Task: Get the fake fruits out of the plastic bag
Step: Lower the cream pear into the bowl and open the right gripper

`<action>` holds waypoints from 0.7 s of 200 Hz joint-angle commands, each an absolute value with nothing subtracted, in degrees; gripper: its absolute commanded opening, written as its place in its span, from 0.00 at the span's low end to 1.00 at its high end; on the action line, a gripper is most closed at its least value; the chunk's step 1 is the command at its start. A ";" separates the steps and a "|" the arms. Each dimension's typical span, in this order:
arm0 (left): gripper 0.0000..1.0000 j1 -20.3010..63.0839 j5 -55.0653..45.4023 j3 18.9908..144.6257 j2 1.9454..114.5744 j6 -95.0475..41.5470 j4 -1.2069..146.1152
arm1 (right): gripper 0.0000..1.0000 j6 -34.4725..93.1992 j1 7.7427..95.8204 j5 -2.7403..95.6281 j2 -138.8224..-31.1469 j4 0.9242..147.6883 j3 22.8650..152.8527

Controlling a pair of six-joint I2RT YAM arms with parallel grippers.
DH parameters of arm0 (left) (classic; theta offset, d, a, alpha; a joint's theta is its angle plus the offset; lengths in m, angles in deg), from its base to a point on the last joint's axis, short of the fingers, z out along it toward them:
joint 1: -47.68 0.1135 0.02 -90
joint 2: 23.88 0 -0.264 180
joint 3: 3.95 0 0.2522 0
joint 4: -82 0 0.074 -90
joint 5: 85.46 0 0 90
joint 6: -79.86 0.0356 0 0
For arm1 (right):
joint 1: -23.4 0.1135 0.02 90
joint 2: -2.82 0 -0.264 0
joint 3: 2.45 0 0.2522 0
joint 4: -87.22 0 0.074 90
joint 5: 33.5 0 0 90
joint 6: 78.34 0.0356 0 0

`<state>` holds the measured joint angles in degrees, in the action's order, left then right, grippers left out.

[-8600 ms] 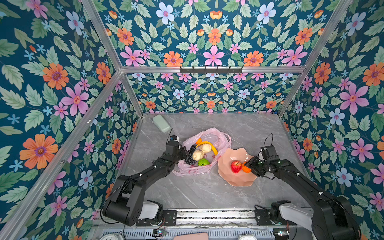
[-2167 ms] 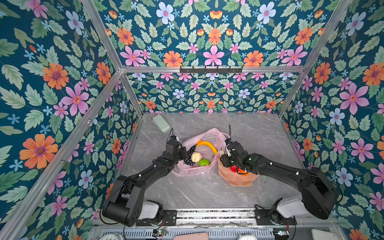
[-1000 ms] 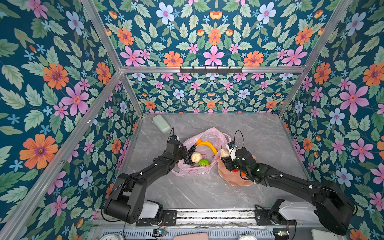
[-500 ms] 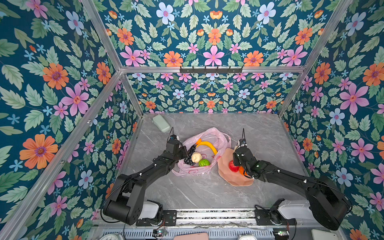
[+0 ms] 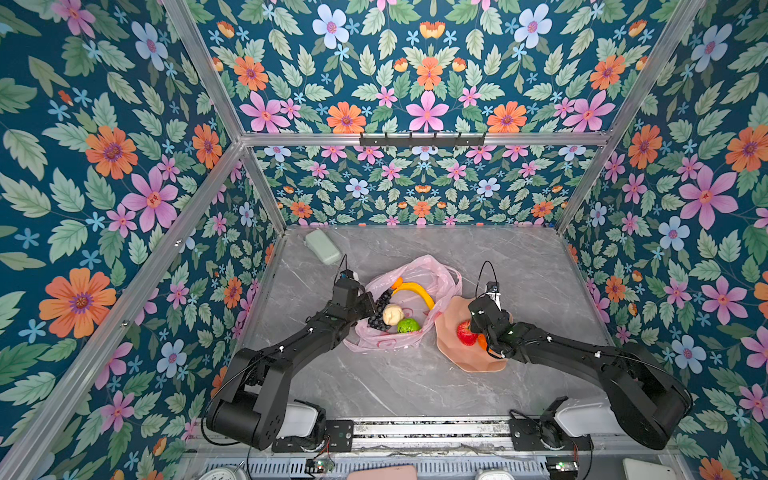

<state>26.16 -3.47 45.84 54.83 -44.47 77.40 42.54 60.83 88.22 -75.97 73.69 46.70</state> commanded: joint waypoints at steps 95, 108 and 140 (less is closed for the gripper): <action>0.00 26.15 -3.33 45.80 54.88 -44.25 77.81 | 0.68 46.30 60.18 86.30 -74.80 73.37 46.13; 0.00 26.15 -3.33 45.80 54.86 -44.25 77.76 | 0.69 46.64 60.01 86.10 -74.47 73.14 46.20; 0.00 26.15 -3.36 45.89 54.85 -44.25 77.74 | 0.70 46.78 59.84 86.32 -72.19 71.18 46.75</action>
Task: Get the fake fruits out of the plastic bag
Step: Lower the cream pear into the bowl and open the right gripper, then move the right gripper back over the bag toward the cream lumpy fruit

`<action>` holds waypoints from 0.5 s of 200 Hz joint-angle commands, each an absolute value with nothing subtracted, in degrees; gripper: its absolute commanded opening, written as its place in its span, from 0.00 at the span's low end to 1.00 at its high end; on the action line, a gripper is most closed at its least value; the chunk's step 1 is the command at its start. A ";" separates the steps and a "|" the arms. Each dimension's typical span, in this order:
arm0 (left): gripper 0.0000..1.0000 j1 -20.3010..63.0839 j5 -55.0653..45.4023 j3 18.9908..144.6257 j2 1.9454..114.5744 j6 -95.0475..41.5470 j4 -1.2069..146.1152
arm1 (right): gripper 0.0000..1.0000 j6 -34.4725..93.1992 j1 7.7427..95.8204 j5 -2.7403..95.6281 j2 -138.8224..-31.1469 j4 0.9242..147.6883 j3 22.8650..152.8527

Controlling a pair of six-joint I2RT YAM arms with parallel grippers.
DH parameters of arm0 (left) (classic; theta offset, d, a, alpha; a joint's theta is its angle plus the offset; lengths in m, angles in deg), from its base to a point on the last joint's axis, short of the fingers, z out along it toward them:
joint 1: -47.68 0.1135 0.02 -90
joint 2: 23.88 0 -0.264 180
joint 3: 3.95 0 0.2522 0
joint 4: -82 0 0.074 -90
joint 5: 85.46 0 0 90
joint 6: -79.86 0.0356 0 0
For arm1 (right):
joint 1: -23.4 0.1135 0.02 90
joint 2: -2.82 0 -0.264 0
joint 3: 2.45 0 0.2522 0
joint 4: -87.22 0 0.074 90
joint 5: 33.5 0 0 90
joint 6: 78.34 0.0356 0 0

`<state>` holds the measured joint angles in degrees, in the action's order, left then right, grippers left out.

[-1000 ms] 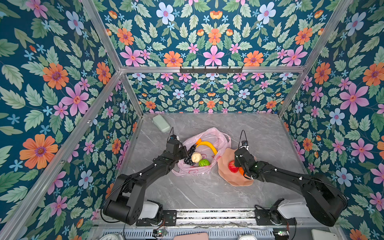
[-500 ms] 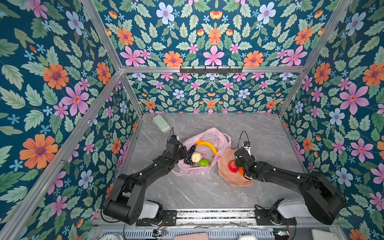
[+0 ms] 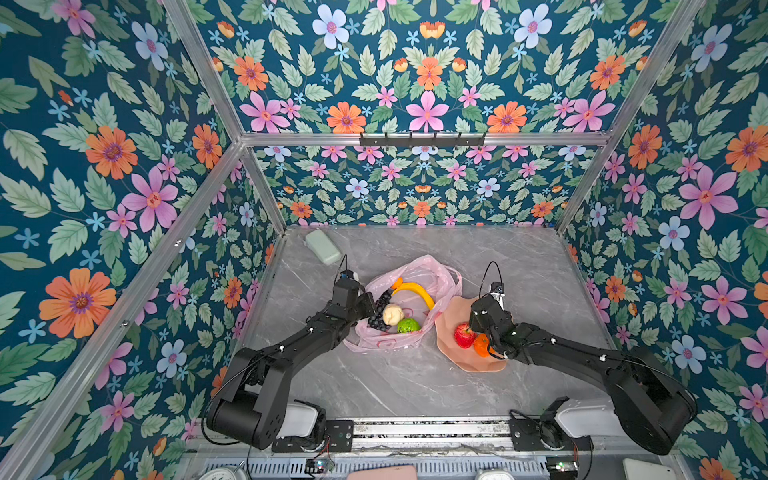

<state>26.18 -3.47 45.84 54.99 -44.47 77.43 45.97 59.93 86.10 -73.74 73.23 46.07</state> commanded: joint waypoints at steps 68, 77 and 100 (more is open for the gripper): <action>0.00 26.15 -3.81 46.74 55.22 -44.16 77.73 | 0.68 41.46 59.82 77.19 -63.41 65.17 52.87; 0.00 26.15 -3.90 46.82 55.08 -44.16 77.68 | 0.68 41.12 60.01 74.98 -63.85 64.34 54.43; 0.00 26.14 -3.99 47.16 54.89 -44.07 77.38 | 0.66 40.43 61.21 70.65 -66.60 63.13 58.91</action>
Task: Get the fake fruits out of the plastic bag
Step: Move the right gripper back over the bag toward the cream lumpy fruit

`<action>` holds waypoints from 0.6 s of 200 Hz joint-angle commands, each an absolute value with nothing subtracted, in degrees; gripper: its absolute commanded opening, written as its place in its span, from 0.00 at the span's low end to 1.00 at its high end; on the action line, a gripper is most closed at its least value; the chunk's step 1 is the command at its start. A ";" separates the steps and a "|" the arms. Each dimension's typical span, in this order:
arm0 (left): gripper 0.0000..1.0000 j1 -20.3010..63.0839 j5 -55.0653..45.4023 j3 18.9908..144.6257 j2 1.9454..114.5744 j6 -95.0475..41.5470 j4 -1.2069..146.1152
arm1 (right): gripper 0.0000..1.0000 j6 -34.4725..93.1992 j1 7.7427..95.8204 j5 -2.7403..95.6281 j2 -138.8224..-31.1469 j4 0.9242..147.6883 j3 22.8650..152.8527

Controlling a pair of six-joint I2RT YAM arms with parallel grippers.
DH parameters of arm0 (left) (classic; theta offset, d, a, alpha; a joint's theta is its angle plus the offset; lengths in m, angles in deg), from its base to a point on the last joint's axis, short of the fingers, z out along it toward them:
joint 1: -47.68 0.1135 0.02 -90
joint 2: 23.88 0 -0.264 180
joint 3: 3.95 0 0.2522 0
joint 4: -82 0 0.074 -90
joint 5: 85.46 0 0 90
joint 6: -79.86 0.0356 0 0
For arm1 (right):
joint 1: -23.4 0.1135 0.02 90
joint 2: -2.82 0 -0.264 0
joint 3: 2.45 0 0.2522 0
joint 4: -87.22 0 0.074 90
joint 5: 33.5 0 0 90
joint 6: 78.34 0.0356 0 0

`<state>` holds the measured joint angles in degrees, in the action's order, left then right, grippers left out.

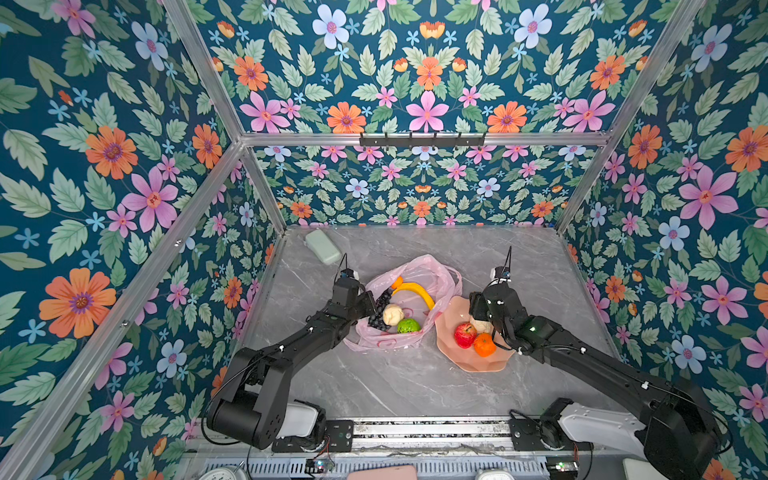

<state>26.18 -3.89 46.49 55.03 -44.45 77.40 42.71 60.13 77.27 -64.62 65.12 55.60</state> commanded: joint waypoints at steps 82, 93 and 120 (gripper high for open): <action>0.00 26.19 -3.60 45.97 54.03 -43.81 76.85 | 0.62 53.41 66.88 56.05 -89.38 50.40 83.68; 0.00 26.19 -3.59 45.80 53.94 -43.72 76.90 | 0.62 56.95 66.98 54.80 -91.72 49.47 86.09; 0.00 26.16 -3.55 45.75 53.89 -43.51 76.94 | 0.62 62.82 67.27 51.99 -98.79 49.64 90.84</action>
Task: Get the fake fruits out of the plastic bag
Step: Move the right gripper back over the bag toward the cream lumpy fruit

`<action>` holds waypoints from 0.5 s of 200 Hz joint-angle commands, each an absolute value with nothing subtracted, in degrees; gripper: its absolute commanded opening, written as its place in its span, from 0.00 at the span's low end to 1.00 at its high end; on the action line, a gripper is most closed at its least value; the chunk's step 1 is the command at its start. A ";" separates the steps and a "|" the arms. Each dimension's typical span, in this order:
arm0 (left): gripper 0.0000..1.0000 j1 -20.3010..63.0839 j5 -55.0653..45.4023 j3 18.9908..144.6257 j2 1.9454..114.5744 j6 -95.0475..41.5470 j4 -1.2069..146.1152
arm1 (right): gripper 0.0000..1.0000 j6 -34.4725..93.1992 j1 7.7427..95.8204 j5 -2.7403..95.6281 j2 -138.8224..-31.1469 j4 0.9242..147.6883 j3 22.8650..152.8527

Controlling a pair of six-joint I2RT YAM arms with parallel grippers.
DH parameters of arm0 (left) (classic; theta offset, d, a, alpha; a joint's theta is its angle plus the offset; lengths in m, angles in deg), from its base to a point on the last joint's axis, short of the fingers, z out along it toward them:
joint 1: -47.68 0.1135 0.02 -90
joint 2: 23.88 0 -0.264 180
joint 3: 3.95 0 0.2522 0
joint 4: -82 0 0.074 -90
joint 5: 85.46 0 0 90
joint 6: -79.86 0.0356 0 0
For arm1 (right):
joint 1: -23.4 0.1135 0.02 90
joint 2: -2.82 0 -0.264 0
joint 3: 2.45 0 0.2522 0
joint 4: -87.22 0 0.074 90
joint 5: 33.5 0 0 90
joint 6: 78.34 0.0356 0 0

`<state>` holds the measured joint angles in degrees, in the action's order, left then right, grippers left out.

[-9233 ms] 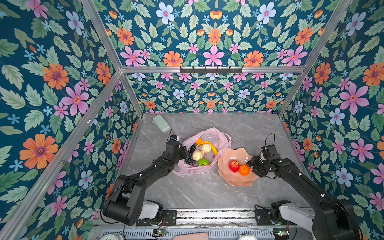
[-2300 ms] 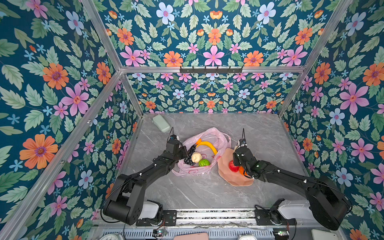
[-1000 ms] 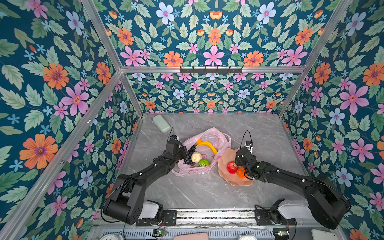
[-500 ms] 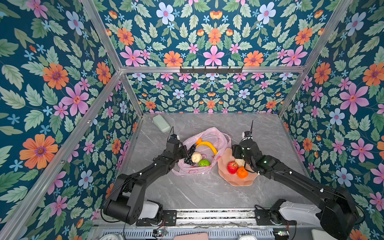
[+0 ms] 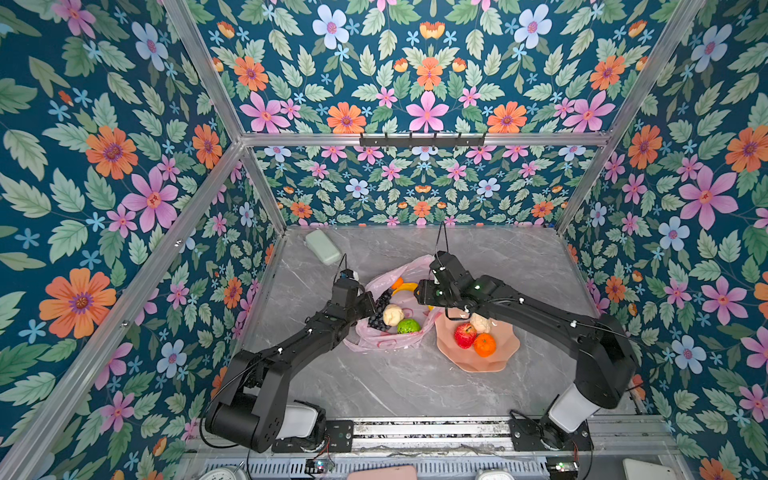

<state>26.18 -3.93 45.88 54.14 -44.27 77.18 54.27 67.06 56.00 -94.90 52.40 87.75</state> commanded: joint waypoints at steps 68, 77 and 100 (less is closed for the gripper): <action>0.00 26.15 -3.85 44.34 53.89 -43.10 78.32 | 0.64 70.98 67.23 44.21 -112.55 49.90 100.36; 0.00 26.13 -4.05 44.09 54.02 -43.23 78.80 | 0.64 71.53 67.25 43.55 -113.78 50.08 101.14; 0.00 26.15 -4.60 43.90 54.42 -43.37 79.30 | 0.64 72.41 67.34 42.75 -116.30 49.98 102.27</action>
<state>26.18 -4.00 44.11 54.09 -43.62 77.73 69.73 67.19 44.68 -114.54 49.75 101.32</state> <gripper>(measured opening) 0.051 0.640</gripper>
